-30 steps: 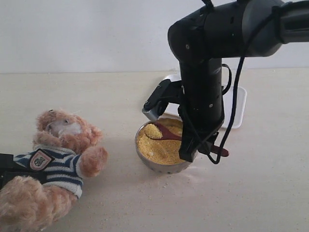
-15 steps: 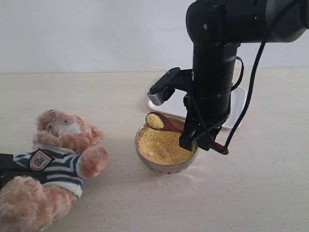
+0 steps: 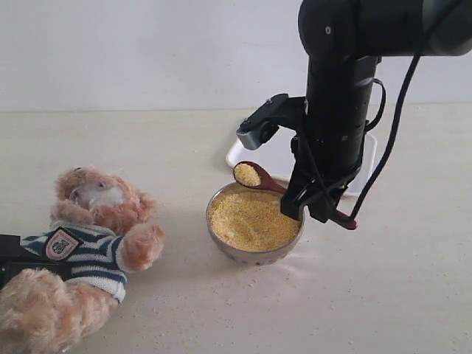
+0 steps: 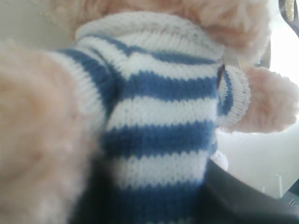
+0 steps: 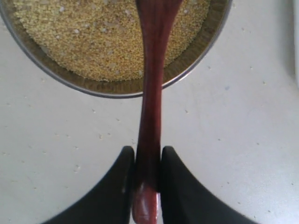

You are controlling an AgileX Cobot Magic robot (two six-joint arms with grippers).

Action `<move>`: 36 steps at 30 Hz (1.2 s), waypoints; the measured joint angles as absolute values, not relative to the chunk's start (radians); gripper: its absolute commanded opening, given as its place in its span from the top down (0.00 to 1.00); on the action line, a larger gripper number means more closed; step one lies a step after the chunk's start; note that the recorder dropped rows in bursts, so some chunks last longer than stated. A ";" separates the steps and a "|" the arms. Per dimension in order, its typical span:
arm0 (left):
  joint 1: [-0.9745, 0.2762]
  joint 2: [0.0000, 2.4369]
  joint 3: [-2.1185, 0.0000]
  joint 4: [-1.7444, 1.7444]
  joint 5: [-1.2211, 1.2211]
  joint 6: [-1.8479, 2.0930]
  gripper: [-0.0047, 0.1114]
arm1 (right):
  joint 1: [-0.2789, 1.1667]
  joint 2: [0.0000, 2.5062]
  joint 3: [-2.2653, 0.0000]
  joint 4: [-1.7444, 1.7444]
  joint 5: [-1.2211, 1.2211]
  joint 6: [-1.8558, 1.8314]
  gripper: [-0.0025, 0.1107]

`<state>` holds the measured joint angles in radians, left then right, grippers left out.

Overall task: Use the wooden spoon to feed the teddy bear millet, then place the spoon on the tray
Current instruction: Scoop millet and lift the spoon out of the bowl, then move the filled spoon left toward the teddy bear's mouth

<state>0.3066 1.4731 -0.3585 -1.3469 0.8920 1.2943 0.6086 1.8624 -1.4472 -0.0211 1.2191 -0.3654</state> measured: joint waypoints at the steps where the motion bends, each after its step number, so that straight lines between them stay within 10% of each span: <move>1: 0.307 1.473 -0.359 -1.347 0.892 1.294 0.92 | 0.609 1.862 -1.447 -0.010 1.219 -0.365 0.98; 36: 0.307 1.473 -0.359 -1.347 0.892 1.294 0.92 | 0.637 1.810 -1.360 0.056 1.220 -0.393 0.98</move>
